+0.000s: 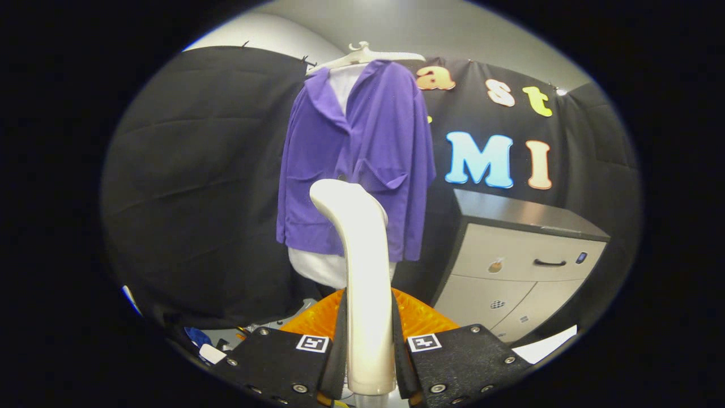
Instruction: Iron the clothes twice with a garment steamer, once on the left side and once on the right side.
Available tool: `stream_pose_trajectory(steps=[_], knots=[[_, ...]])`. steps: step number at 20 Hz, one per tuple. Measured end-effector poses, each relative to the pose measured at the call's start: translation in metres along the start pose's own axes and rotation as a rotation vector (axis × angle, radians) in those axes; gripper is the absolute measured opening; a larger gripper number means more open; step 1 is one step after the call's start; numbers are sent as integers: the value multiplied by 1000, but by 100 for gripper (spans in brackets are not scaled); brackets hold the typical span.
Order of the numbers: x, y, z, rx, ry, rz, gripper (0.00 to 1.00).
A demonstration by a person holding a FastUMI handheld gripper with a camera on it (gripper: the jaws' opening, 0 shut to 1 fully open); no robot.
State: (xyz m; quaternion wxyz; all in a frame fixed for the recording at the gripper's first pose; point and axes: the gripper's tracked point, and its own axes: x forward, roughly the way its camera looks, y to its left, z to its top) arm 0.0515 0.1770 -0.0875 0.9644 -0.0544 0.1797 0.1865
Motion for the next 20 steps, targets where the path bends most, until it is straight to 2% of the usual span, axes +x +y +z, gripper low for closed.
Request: stream_pose_trajectory(steps=[11, 16, 20], knots=[[-109, -113, 49, 78, -150, -170, 36], [-150, -172, 42, 171, -221, -311, 36], [-163, -195, 25, 185, -200, -367, 36]])
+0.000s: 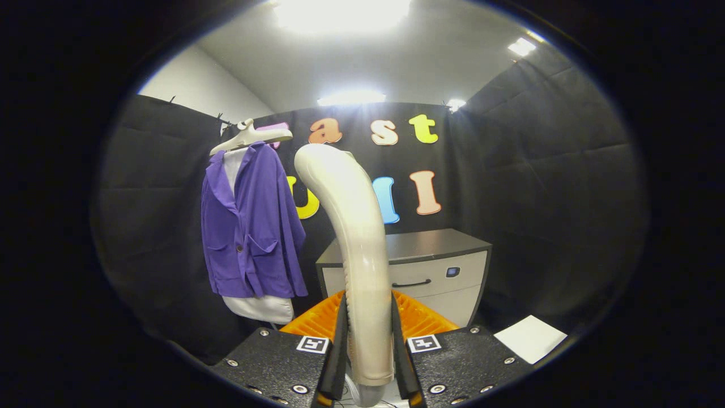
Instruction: Iron the clothes twice with a garment steamer, once on the left side and once on the right side.
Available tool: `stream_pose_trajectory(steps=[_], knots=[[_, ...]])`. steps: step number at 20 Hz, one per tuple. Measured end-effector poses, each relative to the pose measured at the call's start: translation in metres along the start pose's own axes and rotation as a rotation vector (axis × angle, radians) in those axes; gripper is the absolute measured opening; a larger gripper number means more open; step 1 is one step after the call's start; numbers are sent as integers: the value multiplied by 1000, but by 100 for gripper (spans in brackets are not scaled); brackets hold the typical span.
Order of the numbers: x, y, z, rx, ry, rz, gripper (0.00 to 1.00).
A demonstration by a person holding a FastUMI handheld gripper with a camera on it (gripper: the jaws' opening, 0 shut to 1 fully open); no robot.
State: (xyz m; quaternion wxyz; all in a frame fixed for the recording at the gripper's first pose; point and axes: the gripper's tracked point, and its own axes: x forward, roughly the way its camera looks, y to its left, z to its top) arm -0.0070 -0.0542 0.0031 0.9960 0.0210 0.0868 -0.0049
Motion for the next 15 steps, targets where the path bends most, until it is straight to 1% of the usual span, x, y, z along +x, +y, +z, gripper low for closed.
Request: stream_pose_trajectory(steps=[3, 8, 15], knots=[[-2, -11, -7, -7, 9, -23, 36], [3, -11, -4, -12, 4, -22, 37], [15, 6, -7, -28, 23, 9, 37]])
